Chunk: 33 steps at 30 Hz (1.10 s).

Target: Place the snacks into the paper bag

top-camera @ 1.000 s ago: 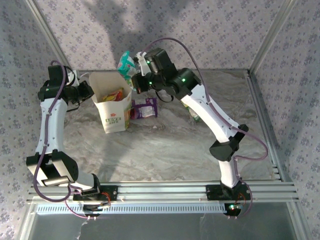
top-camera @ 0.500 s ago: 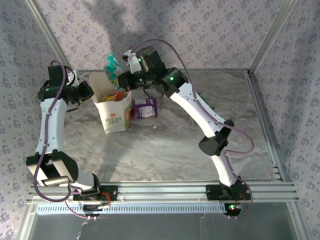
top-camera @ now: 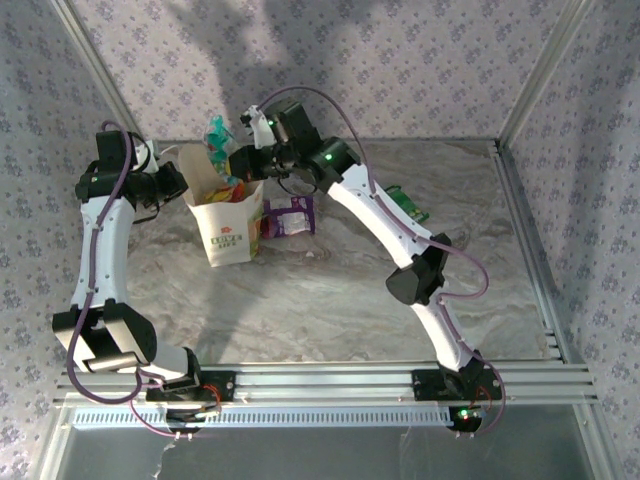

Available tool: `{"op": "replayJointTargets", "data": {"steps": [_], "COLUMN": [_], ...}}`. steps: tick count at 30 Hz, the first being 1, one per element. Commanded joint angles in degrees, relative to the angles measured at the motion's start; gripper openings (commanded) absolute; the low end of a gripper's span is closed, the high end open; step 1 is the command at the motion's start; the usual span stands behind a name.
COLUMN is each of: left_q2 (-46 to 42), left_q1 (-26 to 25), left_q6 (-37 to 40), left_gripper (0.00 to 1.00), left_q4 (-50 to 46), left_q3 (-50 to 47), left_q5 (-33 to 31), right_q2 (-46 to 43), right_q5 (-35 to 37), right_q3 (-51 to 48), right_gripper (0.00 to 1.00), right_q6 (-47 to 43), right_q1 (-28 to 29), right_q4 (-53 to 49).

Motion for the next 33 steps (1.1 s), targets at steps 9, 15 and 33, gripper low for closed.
{"op": "replayJointTargets", "data": {"steps": [9,15,33], "left_q2": [-0.41,-0.68,-1.03], "left_q1": [-0.17,-0.17,-0.24], "left_q6": [0.83,0.91,0.92], "left_gripper": [0.1,0.1,0.1], "left_q4": [-1.12,-1.02,-0.69], "left_q3": [0.73,0.33,-0.77], "left_q5": [0.05,-0.19,-0.26], "right_q2": [2.91,3.91,7.04], "right_q5": [1.14,1.86,2.9], "right_q3": [3.16,3.19,4.11], "right_gripper": [0.01,0.01,0.04], "right_q6": [1.29,1.42,5.88], "right_q1": [0.63,0.87,-0.05], "right_q4": [3.24,2.9,3.32]}}
